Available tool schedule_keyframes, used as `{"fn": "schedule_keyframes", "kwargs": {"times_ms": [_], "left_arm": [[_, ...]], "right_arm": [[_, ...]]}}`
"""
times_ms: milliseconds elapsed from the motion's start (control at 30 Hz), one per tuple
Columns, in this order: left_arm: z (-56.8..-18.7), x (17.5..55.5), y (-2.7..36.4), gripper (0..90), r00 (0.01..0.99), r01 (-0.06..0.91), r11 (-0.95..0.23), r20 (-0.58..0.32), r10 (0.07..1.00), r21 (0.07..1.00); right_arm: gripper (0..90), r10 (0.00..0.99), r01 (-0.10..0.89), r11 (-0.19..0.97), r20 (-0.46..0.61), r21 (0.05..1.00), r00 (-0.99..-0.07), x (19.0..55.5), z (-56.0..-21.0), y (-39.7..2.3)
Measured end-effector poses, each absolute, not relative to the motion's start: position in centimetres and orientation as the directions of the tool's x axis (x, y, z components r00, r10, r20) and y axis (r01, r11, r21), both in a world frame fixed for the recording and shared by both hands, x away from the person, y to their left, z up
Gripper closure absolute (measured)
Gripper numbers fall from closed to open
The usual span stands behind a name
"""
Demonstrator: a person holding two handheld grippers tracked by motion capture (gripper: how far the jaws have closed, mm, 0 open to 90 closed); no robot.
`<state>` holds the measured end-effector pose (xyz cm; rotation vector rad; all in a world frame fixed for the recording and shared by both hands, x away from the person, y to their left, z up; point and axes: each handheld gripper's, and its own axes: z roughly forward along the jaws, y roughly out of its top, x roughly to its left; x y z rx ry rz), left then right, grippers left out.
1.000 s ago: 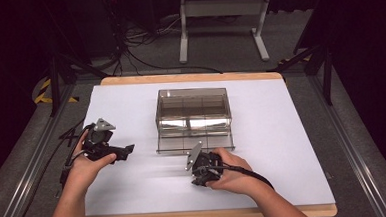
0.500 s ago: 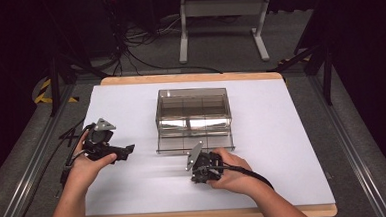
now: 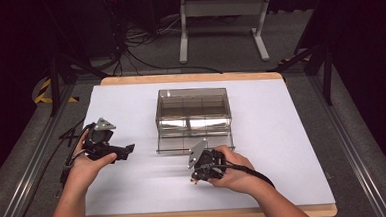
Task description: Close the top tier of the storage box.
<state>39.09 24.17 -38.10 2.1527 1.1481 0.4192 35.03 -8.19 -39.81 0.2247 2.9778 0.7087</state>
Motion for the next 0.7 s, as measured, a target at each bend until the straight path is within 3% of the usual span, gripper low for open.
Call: {"fn": "schedule_keyframes", "kwargs": {"times_ms": [700], "left_arm": [[-38.0, 39.2, 24.1, 4.6, 0.565, 0.615, -0.398, -0.029, 0.824, 0.68]], "right_arm": [[90.0, 0.154, 0.093, 0.865, -0.085, 0.493, -0.984, 34.9, -35.2, -8.6]]}}
